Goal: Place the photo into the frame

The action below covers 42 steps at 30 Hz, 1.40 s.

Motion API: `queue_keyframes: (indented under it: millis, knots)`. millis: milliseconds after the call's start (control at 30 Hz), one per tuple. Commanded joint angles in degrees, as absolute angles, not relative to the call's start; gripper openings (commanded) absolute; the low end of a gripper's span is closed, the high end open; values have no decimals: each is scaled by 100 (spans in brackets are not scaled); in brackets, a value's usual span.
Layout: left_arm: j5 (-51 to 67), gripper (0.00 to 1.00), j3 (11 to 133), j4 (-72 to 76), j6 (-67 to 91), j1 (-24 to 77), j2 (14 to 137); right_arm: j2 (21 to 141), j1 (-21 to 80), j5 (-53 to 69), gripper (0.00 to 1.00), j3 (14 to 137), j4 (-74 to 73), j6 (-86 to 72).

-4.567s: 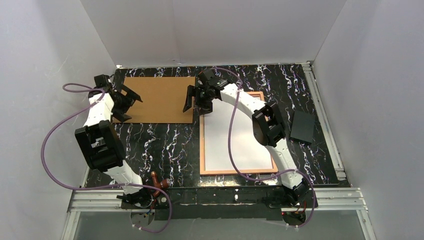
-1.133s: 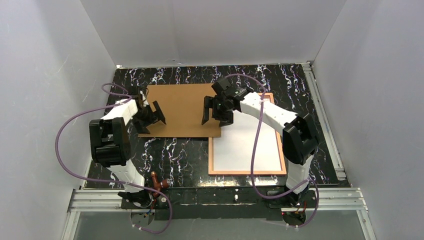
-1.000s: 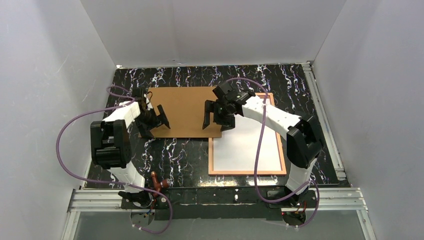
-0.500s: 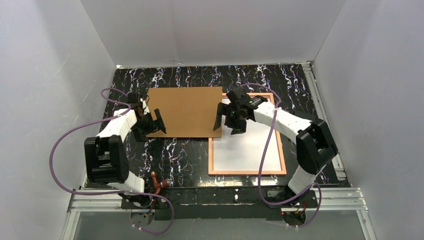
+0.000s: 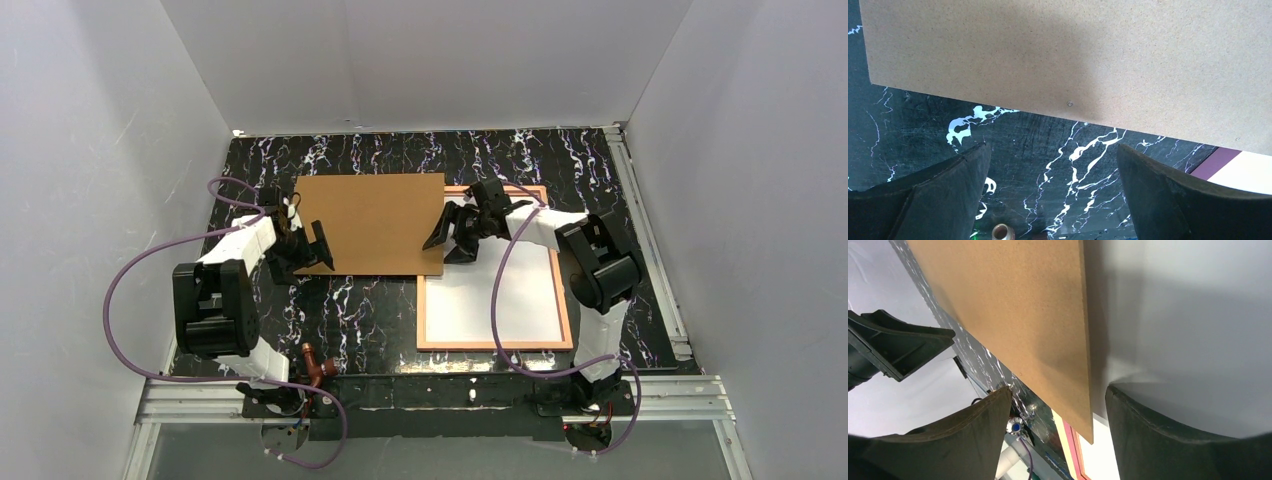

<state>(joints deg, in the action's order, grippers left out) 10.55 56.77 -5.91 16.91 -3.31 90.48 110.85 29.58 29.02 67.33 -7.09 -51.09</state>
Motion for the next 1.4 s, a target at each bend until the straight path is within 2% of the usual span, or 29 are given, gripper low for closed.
queue_keyframes:
  millis: [0, 133, 300, 467, 567, 800, 967, 1200, 1367]
  knots:
    - [1263, 98, 5612, -1042, 1613, -352, 8966, 11341, 2895, 3061, 75, 6952, -330, -5076]
    - [1313, 98, 5507, -888, 1613, -349, 8826, 11461, 2851, 3243, 70, 6827, 41, -5203]
    - [1371, 98, 5412, -773, 1583, -351, 8617, 11459, 2821, 3452, 51, 6663, 532, -5347]
    - [1551, 98, 5200, -434, 1656, -349, 8175, 11249, 2821, 3514, 24, 6489, 623, -5366]
    - [1806, 98, 5079, -369, 1781, -345, 7811, 11069, 2824, 3559, 13, 6394, 591, -5350]
    - [2225, 97, 5024, -332, 1874, -278, 6485, 10469, 2821, 3593, 6, 6269, 344, -5355]
    - [2592, 98, 5350, -855, 1497, -90, 5721, 9926, 2830, 3561, 3, 6249, -152, -5146]
    - [2976, 97, 5440, -1505, 810, 660, 4899, 8725, 2830, 3049, 1, 6006, -1501, -4560]
    - [2307, 97, 5355, -1792, 112, 1638, 4674, 7928, 2830, 2962, 1, 5739, -1872, -4867]
